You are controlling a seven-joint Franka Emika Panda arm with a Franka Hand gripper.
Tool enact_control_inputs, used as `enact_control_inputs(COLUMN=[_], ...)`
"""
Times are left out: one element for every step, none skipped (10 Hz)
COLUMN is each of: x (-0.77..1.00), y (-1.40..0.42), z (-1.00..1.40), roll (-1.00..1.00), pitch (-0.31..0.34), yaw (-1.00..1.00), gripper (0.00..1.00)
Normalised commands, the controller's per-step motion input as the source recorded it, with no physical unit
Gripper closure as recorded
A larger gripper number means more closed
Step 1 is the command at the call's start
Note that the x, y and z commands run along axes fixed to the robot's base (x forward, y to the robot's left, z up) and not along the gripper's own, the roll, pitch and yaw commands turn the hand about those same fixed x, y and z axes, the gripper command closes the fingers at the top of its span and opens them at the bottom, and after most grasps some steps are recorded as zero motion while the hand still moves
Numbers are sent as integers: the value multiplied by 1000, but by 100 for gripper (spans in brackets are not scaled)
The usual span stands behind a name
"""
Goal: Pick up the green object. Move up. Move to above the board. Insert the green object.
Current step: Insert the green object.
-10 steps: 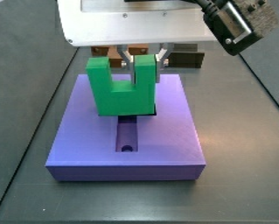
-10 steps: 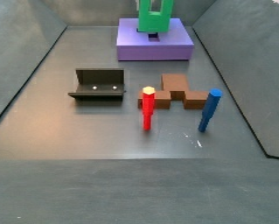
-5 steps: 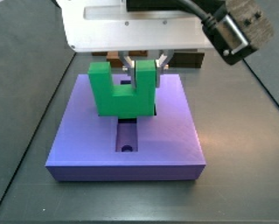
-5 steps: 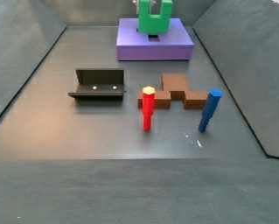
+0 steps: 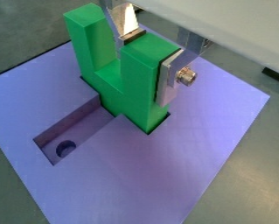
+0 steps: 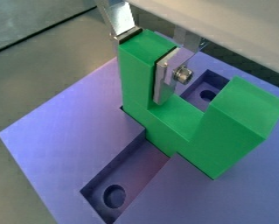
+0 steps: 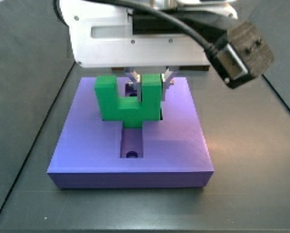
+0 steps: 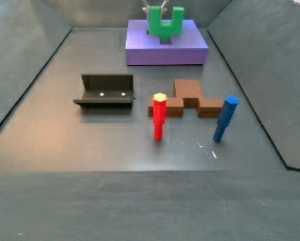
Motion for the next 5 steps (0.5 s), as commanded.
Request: enact_control_inputs(x=[-9, 0, 11, 37, 69], y=[-223, -214, -114, -6, 0], z=[-1000, -1000, -1000, -1000, -574], roll=[149, 130, 79, 64, 86], pitch=[-31, -20, 0, 46, 129], yaw=[-63, -131, -186, -140, -137], gripper=[100, 100, 100, 100, 100])
